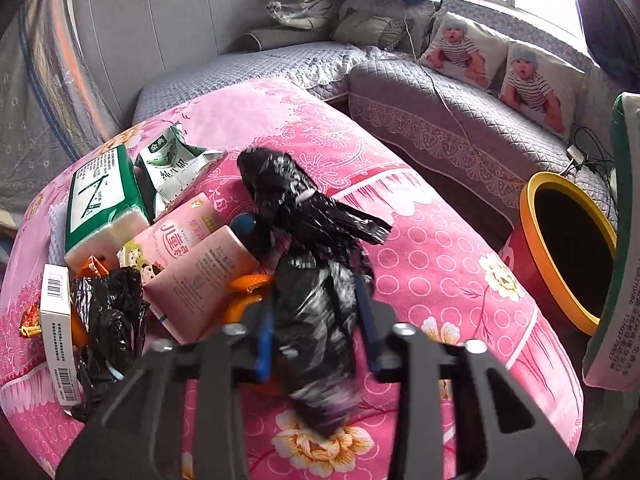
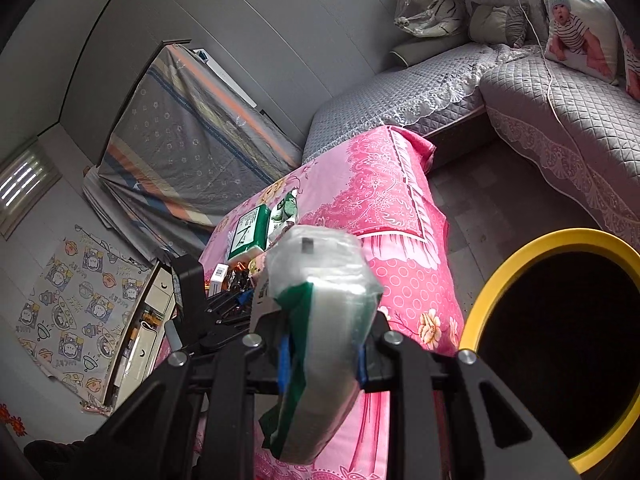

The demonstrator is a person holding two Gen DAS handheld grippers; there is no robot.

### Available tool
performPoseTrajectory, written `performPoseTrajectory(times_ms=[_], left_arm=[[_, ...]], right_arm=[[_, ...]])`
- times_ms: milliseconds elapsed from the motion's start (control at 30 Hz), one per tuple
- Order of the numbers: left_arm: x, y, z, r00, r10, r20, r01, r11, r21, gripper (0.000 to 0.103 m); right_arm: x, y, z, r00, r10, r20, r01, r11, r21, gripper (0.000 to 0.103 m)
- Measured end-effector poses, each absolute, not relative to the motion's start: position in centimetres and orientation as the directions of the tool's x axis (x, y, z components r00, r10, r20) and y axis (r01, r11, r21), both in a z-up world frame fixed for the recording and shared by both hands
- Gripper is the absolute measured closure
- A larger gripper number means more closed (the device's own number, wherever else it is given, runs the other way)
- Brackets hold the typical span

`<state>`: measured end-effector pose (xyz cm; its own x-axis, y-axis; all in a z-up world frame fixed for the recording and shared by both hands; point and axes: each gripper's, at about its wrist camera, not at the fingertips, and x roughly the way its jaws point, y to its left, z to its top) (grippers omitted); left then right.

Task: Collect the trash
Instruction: 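Lift the white-green bag with the right gripper while the left gripper grasps a black plastic bag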

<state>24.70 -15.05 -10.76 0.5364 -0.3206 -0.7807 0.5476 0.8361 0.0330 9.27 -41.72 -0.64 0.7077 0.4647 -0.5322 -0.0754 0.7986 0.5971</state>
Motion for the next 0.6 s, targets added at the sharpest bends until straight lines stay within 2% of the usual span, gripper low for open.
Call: performPoseTrajectory(times_ms=[33,67,167,400,600], left_arm=[[24.8,-15.0,-10.8,0.531,-0.319,-0.785,0.546,0.837,0.029,0.087],[24.9,-14.9,-10.9,0.534,-0.317,-0.784,0.544,0.838,0.032,0.092],[24.4,-14.2,-10.0,0.545,-0.346,-0.764,0.546,0.838,0.01,0.096],[21.2,-10.3,-4.8,0.631,-0.431,-0.645,0.535,0.844,-0.041,0.097],[18.4,-7.1,-1.9,0.695,-0.418,-0.585,0.497,0.867,-0.029,0.097]], right_arm=[[9.2,-41.8,-0.8,0.707,0.464,-0.534,-0.07,0.797,0.6,0.081],[9.1,-41.8,-1.0,0.705,0.465,-0.536,-0.067,0.796,0.602,0.081],[8.9,-41.9,-1.2,0.705,0.463,-0.538,-0.059,0.793,0.606,0.081],[8.9,-40.8,-1.2,0.688,0.486,-0.539,-0.08,0.789,0.609,0.081],[9.5,-38.9,-1.1,0.665,0.497,-0.558,-0.096,0.797,0.596,0.081]])
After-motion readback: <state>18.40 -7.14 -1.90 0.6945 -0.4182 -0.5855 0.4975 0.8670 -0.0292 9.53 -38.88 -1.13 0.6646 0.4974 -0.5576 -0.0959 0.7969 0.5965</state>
